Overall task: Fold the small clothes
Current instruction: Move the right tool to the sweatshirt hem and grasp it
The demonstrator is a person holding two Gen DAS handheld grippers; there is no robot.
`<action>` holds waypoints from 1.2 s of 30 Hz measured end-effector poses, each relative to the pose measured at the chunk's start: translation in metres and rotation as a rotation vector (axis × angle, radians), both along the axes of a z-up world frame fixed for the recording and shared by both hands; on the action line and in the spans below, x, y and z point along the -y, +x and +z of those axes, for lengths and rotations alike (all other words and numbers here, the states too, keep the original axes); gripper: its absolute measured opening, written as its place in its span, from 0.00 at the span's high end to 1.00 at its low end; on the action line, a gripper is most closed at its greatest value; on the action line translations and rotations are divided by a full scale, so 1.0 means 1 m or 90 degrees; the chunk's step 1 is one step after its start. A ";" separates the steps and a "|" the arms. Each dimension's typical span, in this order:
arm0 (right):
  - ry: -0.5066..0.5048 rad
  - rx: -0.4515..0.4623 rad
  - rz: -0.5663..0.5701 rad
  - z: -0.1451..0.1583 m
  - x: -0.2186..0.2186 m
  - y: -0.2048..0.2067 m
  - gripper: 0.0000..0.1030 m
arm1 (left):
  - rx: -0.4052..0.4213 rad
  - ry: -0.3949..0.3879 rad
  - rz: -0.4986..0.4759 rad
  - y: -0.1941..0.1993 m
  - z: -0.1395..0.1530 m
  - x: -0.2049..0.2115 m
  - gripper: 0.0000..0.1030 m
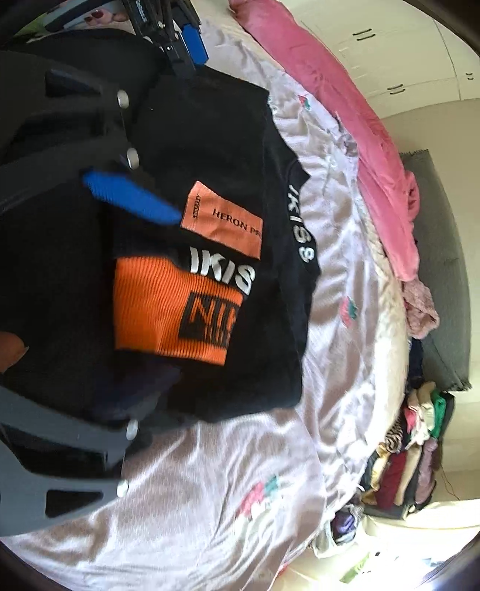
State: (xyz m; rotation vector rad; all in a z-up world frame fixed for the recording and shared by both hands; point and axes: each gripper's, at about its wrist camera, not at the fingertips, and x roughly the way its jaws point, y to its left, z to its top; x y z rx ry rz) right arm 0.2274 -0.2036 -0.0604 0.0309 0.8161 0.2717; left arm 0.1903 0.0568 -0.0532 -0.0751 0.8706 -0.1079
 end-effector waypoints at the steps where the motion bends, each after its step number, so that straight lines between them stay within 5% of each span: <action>1: 0.007 0.001 0.000 0.002 0.003 -0.003 0.06 | 0.002 0.001 0.004 -0.002 0.002 -0.001 0.31; 9: 0.051 0.027 -0.027 0.026 0.030 -0.030 0.05 | 0.033 -0.027 0.046 -0.026 0.031 -0.020 0.09; 19: 0.074 0.065 -0.030 0.057 0.054 -0.068 0.05 | 0.083 -0.033 0.046 -0.059 0.068 -0.020 0.09; 36: 0.056 0.107 -0.008 0.088 0.061 -0.114 0.05 | 0.076 -0.035 0.093 -0.103 0.072 -0.053 0.09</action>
